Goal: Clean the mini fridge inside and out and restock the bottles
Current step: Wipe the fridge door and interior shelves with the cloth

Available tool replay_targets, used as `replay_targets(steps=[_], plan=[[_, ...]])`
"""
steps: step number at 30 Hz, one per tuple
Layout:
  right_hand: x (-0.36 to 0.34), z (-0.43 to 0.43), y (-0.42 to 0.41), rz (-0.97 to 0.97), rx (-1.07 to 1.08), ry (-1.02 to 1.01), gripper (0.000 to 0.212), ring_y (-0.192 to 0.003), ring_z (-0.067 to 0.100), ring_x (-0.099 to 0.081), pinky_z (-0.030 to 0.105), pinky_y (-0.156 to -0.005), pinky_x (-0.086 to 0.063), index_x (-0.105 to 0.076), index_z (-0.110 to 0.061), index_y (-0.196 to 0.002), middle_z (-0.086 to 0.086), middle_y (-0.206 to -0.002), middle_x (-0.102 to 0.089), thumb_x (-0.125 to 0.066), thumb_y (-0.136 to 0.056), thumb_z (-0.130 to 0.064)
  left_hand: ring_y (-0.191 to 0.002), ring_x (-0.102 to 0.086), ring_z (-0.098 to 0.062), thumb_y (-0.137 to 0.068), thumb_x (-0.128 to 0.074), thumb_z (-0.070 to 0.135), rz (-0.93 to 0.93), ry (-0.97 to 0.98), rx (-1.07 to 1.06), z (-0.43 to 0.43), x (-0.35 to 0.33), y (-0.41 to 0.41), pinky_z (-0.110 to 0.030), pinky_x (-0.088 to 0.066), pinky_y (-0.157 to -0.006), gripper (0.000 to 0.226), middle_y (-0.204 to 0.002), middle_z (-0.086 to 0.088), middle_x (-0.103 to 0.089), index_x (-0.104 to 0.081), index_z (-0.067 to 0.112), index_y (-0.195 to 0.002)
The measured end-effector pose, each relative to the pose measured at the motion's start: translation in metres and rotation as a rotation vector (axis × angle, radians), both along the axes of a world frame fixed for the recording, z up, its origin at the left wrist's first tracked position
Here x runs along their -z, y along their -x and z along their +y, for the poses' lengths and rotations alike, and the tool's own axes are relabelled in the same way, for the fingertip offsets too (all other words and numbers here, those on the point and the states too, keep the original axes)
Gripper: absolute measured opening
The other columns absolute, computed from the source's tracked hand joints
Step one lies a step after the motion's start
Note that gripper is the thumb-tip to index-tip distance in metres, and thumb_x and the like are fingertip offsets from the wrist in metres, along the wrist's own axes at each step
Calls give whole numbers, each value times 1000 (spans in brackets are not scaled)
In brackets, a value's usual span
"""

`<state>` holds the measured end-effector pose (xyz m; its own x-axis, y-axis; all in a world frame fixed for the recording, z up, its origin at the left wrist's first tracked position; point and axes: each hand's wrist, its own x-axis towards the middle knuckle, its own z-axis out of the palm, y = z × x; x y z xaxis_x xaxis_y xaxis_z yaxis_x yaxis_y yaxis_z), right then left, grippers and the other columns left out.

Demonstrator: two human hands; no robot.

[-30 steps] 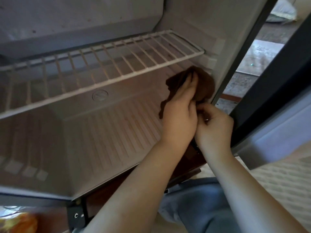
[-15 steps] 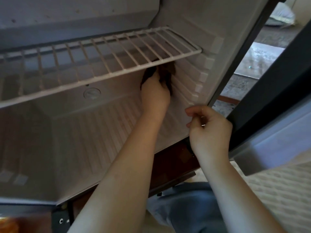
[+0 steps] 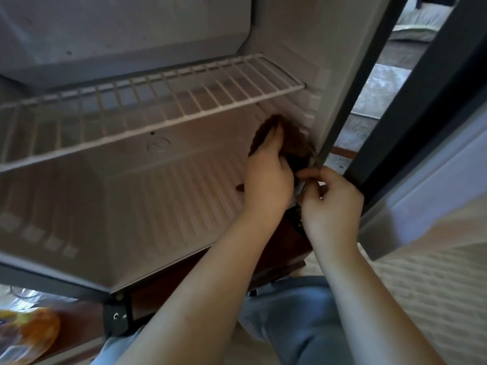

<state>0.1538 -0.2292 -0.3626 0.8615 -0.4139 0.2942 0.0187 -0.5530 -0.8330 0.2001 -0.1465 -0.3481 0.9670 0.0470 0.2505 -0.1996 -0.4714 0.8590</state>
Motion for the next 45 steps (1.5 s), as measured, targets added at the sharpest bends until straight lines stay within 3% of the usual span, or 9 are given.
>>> replay_targets(steps=[6, 12, 15, 22, 26, 31, 37, 40, 45], plan=[[1, 3, -7, 3, -22, 25, 30, -75, 13, -65, 26, -68, -51, -72, -23, -92, -4, -79, -69, -49, -87, -3, -103, -56, -4, -97, -35, -1, -59, 362, -69, -12, -26, -37, -8, -41, -92, 39, -112, 0, -61, -54, 9, -130], [-1, 4, -8, 25, -61, 1, 31, -75, 13, -64, 21, -67, -46, -72, -22, -91, -3, -80, -69, -49, -87, -1, -109, -54, -12, -92, -34, 5, 4, 395, -13, -3, -25, -43, -10, -41, -96, 48, -120, 0, -58, -49, 14, -137], [-4, 1, -2, -4, -62, 4, 32, -75, 12, -63, 20, -66, -45, -72, -21, -89, -7, -76, -67, -51, -83, 1, -129, -48, -20, -87, -33, 5, -32, 438, 69, -11, -24, -16, -37, -34, -113, 55, -140, -9, -51, -46, 15, -140], [-7, -4, 7, -8, -56, -22, 27, -67, 1, -59, 7, -59, -40, -73, -21, -84, -18, -68, -61, -56, -84, 1, -140, -13, 7, -90, -34, -10, -186, 279, 253, -12, -1, 15, -8, -8, -113, 62, -151, 14, -20, -31, 17, -146], [-7, 0, 1, -32, -21, -7, 31, -64, 1, -59, 10, -60, -41, -73, -24, -85, -20, -67, -61, -54, -84, 0, -142, -23, -4, -89, -33, -9, -152, 326, 223, -11, 4, 5, -21, -17, -118, 65, -154, 5, -25, -25, 18, -148], [-6, 10, -4, -55, -88, 0, 30, -73, 2, -61, 5, -66, -41, -70, -26, -103, -9, -90, -67, -56, -89, -4, -122, -51, -9, -90, -43, -9, 176, 436, 56, 29, -4, -26, -20, -39, -105, 48, -132, -4, -58, -56, 13, -131], [-3, 52, -18, 126, -534, 151, 75, -133, 17, -39, 27, -106, -37, -29, -34, -148, -1, -149, -35, -68, -85, -21, -90, -66, -17, -85, -64, 4, 266, 343, -52, 87, -8, -1, -28, -52, -83, 18, -99, -9, -70, -65, 11, -102], [0, 78, -22, 167, -646, 60, 63, -119, 15, -51, 8, -79, -36, -40, -29, -142, 0, -135, -55, -65, -87, -13, -98, -65, -21, -88, -65, 13, 298, 329, -135, 116, -11, 29, -28, -49, -87, 14, -102, -11, -69, -65, 10, -102], [13, 130, -24, 286, -672, -1, 31, -99, 19, -61, 28, -79, -45, -62, -21, -120, 3, -110, -67, -58, -91, -13, -113, -55, -10, -92, -59, 25, 251, -211, -251, 170, -4, 85, -16, -40, -84, 33, -123, 3, -62, -58, 19, -125]])
